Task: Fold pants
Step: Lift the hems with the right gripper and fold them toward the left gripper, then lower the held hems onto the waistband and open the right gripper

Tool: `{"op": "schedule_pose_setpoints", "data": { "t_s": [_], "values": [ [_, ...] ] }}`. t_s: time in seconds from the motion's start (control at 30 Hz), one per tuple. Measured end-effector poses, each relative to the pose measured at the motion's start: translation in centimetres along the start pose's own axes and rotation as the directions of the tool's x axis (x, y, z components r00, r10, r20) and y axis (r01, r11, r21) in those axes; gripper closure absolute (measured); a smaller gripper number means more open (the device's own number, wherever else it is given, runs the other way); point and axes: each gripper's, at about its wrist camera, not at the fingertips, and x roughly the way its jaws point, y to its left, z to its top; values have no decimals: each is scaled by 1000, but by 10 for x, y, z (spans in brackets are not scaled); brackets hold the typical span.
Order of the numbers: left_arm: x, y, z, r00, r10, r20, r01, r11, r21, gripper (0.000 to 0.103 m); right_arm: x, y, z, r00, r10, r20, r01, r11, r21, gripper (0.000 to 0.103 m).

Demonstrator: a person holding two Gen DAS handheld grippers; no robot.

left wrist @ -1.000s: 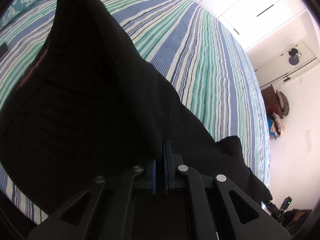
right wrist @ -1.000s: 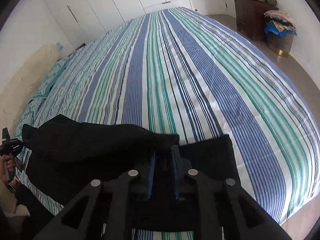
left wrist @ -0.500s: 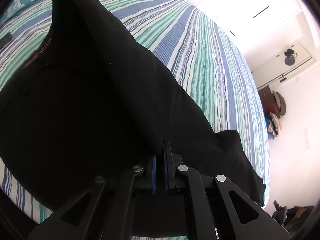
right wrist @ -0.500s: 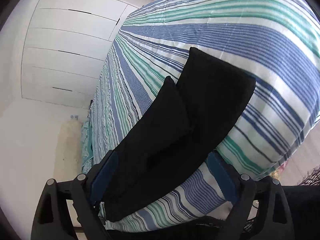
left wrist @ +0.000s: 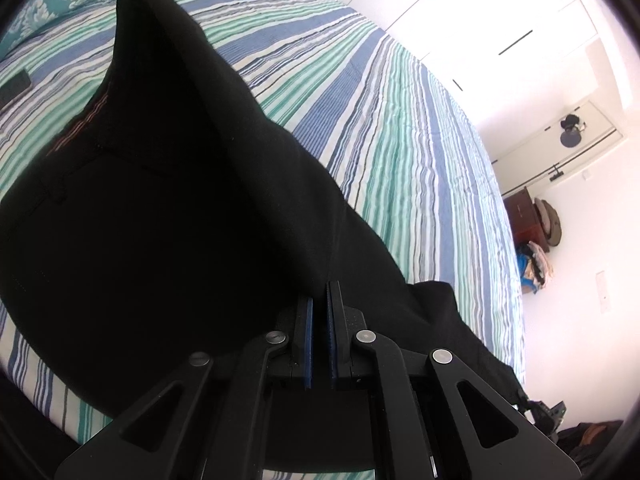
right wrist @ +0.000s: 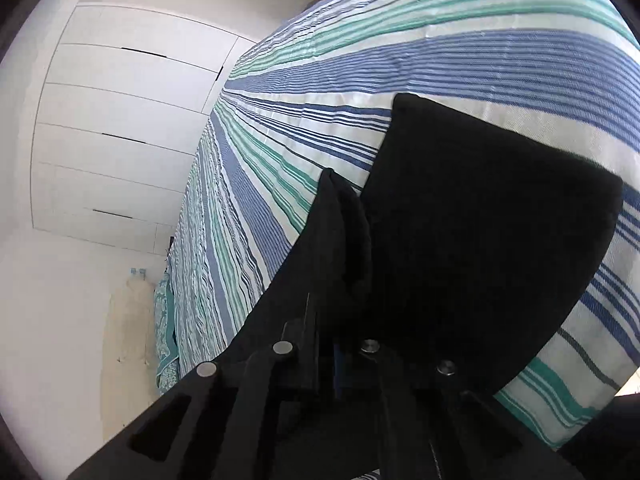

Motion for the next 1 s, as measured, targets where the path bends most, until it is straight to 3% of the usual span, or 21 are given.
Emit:
{"op": "schedule_pose_setpoints", "data": {
  "t_s": [0.13, 0.23, 0.37, 0.47, 0.6, 0.63, 0.7, 0.73, 0.77, 0.83, 1.0],
  "values": [
    [-25, -11, -11, 999, -28, 35, 27, 999, 46, 99, -37, 56, 19, 997, 59, 39, -51, 982, -184, 98],
    [-23, 2, -38, 1000, -20, -6, 20, 999, 26, 99, -62, 65, 20, 998, 16, 53, -1, 960, -280, 98],
    [-4, 30, -71, 994, 40, -100, -42, 999, -14, 100, -60, 6, 6, 991, -136, 14, 136, 970, -204, 98],
    [-2, 32, -74, 993, 64, -99, -65, 998, -5, 100, -60, -34, -2, 989, -149, 17, 150, 984, -99, 98],
    [-6, 43, -65, 997, 48, -68, -52, 997, -59, 98, -54, -33, 0, 988, -147, 36, 150, 983, -103, 98],
    [-9, 51, -64, 997, 48, -53, -53, 994, -97, 95, -57, -29, 0, 990, -136, 46, 141, 983, -120, 98],
    [-11, 63, -61, 998, 54, -26, -58, 983, -173, 66, -59, -22, 1, 992, -109, 61, 117, 983, -144, 98],
    [-13, 68, -60, 998, 61, -15, -63, 977, -204, 36, -60, -20, 1, 993, -96, 65, 105, 983, -152, 98],
    [-17, 73, -58, 998, 66, 6, -63, 971, -231, 28, -59, -18, 2, 994, -87, 65, 96, 983, -155, 98],
    [-21, 80, -54, 998, 51, 35, -41, 968, -249, 28, -60, -20, 2, 995, -81, 66, 90, 985, -150, 98],
    [-4, 92, -35, 996, 89, 12, -83, 964, -252, 28, -63, -27, 4, 995, -61, 76, 70, 990, -119, 98]
  ]
}}
